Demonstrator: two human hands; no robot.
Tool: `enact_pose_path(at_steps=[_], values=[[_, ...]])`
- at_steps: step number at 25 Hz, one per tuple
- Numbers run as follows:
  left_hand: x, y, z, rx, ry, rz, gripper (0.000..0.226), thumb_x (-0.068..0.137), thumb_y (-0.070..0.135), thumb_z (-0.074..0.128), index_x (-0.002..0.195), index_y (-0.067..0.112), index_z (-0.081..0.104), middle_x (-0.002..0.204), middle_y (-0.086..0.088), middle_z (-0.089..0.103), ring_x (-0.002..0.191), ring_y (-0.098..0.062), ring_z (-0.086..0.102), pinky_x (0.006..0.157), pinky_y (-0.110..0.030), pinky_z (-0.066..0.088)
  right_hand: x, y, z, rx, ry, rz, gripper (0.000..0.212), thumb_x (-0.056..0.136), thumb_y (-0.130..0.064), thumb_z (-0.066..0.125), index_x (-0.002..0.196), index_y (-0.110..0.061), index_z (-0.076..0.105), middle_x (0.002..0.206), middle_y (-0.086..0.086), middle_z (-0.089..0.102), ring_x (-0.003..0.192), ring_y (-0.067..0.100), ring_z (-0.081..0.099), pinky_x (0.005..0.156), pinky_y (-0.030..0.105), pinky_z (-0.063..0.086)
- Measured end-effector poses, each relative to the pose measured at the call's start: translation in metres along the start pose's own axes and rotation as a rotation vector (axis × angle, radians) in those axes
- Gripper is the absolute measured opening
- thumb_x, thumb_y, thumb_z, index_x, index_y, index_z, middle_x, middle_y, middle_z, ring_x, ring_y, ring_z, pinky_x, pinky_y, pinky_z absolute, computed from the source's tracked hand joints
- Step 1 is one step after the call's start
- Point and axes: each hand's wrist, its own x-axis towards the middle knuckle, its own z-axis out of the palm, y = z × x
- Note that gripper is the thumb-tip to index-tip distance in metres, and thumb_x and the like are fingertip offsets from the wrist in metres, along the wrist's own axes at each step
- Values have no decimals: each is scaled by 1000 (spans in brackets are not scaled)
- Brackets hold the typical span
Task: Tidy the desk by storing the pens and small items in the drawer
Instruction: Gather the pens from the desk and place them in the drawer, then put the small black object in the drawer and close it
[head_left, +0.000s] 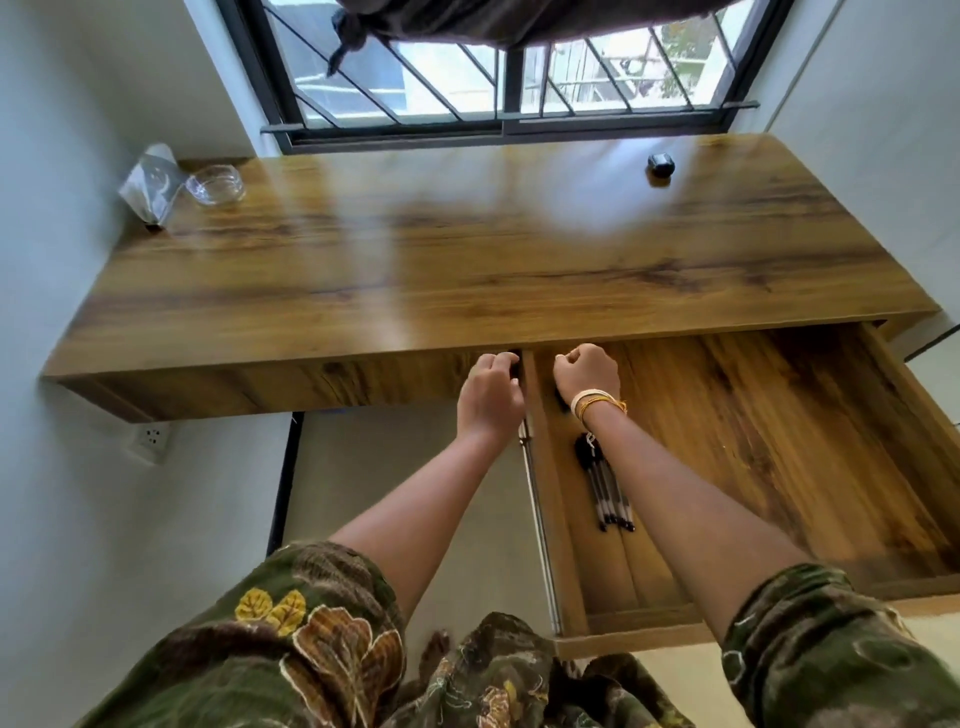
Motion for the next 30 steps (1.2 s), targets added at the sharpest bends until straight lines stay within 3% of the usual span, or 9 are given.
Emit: enact_pose_path(at_steps=[5,13,18,30], values=[[35,-50,-50,203,76,64,40,89,16,57,128,9,57,128,-10,60,118,-26,57,101,-41,43,-2,-60,41,-193,73,-118,35,91,-39,51,101,-12,70,107,12,69,103,32,62,90,40,46],[108,-76,-78,238,38,-92,49,93,26,53,139,13,43,143,-11,46,138,-29,35,114,-58,20,50,-114,67,-283,71,-153,38,90,-43,49,108,-13,65,118,13,63,112,33,55,96,45,40],[181,-67,-54,283,-25,-64,51,94,29,51,141,14,40,146,-11,43,140,-29,32,114,-60,16,119,-119,71,-279,112,-92,44,89,-42,51,117,-9,58,124,15,60,119,34,52,104,51,34],[378,5,47,331,-251,-59,54,98,34,43,146,14,30,156,-15,24,147,-30,14,115,-60,7,348,-96,37,-173,251,-8,45,91,-40,51,120,-5,53,121,19,59,116,37,52,100,49,36]])
